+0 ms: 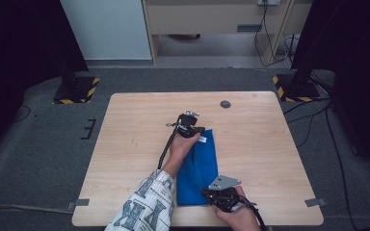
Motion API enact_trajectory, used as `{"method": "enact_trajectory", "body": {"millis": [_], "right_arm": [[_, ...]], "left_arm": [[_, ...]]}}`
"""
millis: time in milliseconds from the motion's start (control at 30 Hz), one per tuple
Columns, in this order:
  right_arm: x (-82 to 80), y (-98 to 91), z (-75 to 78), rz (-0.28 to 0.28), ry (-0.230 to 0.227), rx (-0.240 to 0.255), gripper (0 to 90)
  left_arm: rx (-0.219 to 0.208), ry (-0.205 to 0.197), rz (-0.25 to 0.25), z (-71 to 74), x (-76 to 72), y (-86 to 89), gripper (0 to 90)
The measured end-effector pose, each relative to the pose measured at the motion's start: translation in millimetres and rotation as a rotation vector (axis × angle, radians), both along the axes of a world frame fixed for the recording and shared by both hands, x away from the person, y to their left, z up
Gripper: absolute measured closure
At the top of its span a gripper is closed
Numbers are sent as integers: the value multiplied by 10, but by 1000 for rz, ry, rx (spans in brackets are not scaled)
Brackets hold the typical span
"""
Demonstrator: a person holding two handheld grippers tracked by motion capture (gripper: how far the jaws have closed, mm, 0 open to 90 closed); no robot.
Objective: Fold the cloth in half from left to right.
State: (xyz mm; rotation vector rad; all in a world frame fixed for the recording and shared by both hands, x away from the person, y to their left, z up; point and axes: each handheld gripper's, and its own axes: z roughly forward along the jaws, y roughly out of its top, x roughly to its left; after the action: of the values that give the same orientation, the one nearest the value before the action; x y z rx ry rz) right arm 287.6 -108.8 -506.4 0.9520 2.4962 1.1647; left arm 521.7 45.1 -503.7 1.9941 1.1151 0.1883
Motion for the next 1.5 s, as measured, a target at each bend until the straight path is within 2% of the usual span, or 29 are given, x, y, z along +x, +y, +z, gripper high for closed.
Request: {"method": "enact_trajectory", "body": {"millis": [200, 267, 367, 467, 600, 700, 800, 933, 1033, 1167, 1300, 1500], "right_arm": [[-16, -57, 5, -14, 6, -5, 814], [-4, -72, -12, -30, 22, -8, 730], [27, -95, -32, -47, 39, -15, 686], [58, -100, -40, -70, 63, -16, 579], [118, -88, -44, -80, 77, -3, 546], [209, -78, -56, -90, 86, 3, 552], [302, -102, -62, -112, 95, 39, 585], [382, -141, -66, -130, 109, 76, 698], [367, -163, -58, -123, 108, 69, 801], [323, -194, -29, -121, 102, 52, 860], [295, -224, -35, -128, 118, 49, 885], [235, -255, -16, -115, 138, 53, 887]], "left_arm": [[2, 8, 1, -18, -3, -43, 862], [-1, 8, 4, -19, -7, -56, 848], [0, 9, 1, -24, -11, -71, 845], [-1, 8, -1, -23, -11, -72, 846], [0, 8, -2, -25, -10, -70, 857], [-4, 7, -1, -21, -13, -74, 865], [-7, 3, -2, -13, -21, -83, 866], [-9, 4, -1, -16, -24, -89, 868], [-12, -1, 1, -7, -29, -95, 869], [-18, -2, 6, 2, -31, -114, 868], [-34, 3, 13, 4, -36, -148, 866], [-23, 0, 12, -4, -39, -216, 875]]}}
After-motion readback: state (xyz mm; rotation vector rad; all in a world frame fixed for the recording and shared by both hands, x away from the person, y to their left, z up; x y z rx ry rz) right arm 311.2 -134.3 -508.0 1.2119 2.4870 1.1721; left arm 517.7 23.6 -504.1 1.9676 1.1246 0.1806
